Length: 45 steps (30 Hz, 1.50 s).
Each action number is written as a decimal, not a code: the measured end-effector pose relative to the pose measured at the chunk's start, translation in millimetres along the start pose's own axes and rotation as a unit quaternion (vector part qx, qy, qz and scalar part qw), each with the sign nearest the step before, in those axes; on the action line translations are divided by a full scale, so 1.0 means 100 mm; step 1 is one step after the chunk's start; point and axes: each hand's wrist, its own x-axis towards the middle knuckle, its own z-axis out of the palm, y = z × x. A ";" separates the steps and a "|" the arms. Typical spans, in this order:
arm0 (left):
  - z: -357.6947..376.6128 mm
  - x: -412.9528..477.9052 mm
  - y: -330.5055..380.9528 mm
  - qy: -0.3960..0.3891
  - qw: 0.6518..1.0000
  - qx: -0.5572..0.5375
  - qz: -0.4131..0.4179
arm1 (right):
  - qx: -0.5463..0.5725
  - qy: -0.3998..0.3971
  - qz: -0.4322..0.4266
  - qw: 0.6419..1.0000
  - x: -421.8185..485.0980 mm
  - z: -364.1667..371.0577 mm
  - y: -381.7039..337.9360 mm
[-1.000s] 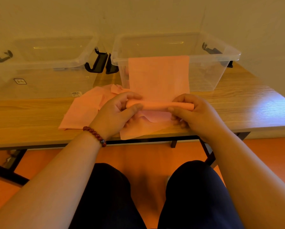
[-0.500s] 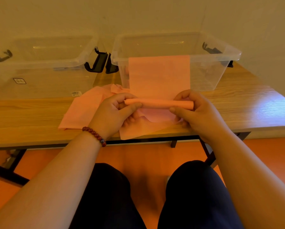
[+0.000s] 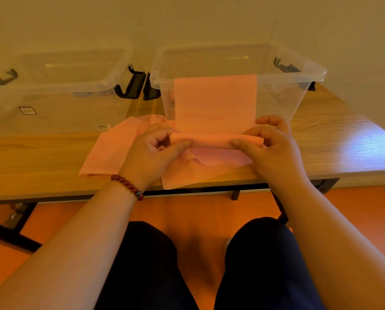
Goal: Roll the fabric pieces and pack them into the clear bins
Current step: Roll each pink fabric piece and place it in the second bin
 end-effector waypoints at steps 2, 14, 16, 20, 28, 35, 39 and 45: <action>0.00 0.00 0.01 -0.005 1.000 -0.001 0.010 | -0.013 0.025 -0.016 0.999 -0.02 0.00 -0.01; 0.02 0.14 0.02 0.023 0.998 -0.053 0.005 | 0.019 0.004 0.002 1.000 0.10 0.02 -0.06; 0.06 0.17 0.01 0.035 0.995 -0.093 -0.015 | 0.041 -0.011 0.018 0.999 0.15 0.04 -0.07; 0.11 0.21 -0.02 0.036 0.992 -0.114 -0.035 | 0.092 -0.063 0.049 0.993 0.20 0.02 -0.05; 0.07 0.22 -0.06 0.024 0.992 -0.110 -0.062 | 0.085 -0.035 0.052 0.994 0.20 0.04 -0.02; 0.09 0.19 -0.05 0.039 0.993 -0.100 -0.038 | 0.113 -0.054 0.040 0.991 0.18 0.00 0.00; 0.07 0.18 -0.04 0.017 0.992 -0.121 -0.024 | 0.130 -0.040 0.044 0.990 0.16 0.00 -0.02; 0.08 0.16 -0.06 0.017 0.995 -0.095 -0.013 | 0.140 -0.042 0.042 0.988 0.18 0.00 0.02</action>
